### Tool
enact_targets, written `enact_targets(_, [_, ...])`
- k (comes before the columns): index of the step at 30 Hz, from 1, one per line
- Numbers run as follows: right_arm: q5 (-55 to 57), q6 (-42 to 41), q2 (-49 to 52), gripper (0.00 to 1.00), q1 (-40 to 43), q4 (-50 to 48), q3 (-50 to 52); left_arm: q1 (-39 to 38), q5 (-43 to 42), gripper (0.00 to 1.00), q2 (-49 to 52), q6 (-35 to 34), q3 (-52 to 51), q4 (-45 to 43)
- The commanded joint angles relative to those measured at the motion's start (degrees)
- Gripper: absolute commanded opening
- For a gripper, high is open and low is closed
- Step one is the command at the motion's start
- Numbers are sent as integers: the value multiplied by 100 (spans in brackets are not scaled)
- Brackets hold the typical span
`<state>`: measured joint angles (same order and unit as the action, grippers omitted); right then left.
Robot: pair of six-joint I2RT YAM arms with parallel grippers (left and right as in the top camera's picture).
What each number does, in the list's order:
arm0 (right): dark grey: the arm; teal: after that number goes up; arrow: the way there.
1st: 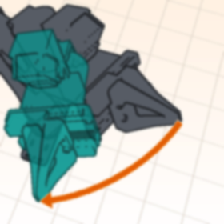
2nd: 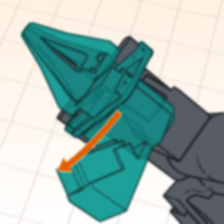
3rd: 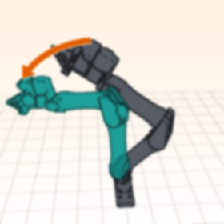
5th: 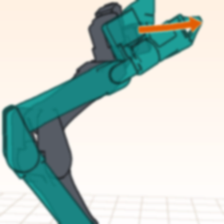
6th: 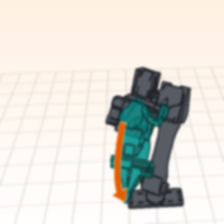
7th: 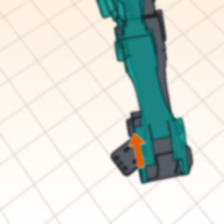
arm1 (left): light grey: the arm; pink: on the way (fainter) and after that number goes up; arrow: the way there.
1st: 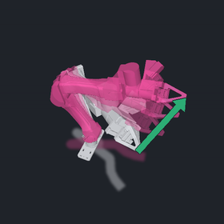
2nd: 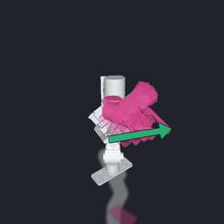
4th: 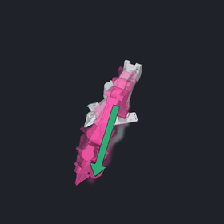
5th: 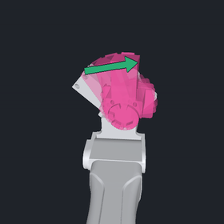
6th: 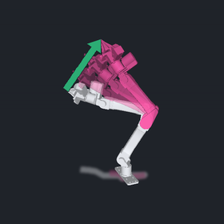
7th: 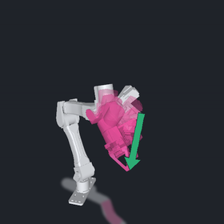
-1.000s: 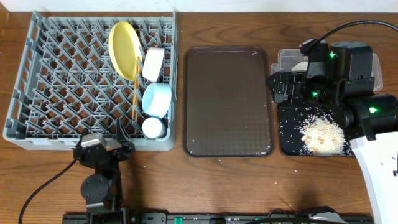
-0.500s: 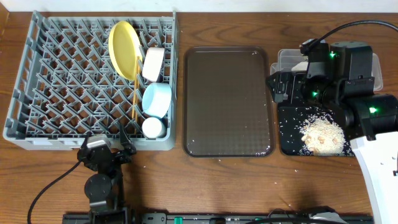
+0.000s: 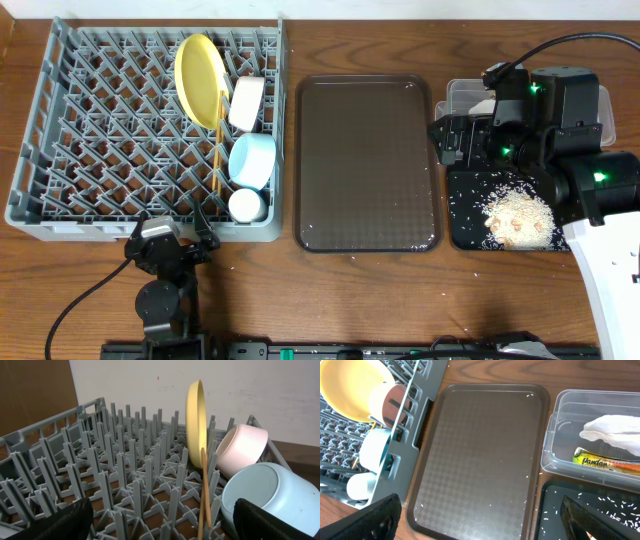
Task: Sort waste into correct bins and load items into the dishwasher
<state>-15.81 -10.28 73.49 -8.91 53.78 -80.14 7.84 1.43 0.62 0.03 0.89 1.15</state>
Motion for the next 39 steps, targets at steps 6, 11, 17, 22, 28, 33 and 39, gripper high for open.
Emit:
enact_targets(6, [17, -57, 2, 99, 4, 2, -35, 35, 48, 90, -28, 59, -66, 291])
enact_targets(11, [15, -57, 2, 99, 4, 2, -35, 35, 48, 90, -28, 59, -66, 291])
enact_targets(17, [15, -57, 2, 99, 4, 2, -35, 35, 48, 90, -28, 59, -66, 291])
enact_targets(22, [17, -57, 2, 99, 4, 2, -35, 35, 48, 90, -28, 57, -66, 291])
enact_targets(28, [17, -52, 2, 99, 4, 9, -35, 35, 48, 90, -28, 59, -66, 291])
enact_targets(33, [20, 382, 2, 99, 7, 223, -35, 35, 48, 90, -28, 59, -66, 291])
enact_targets(39, [140, 962, 0, 99, 4, 251, -35, 35, 48, 90, -28, 57, -66, 291])
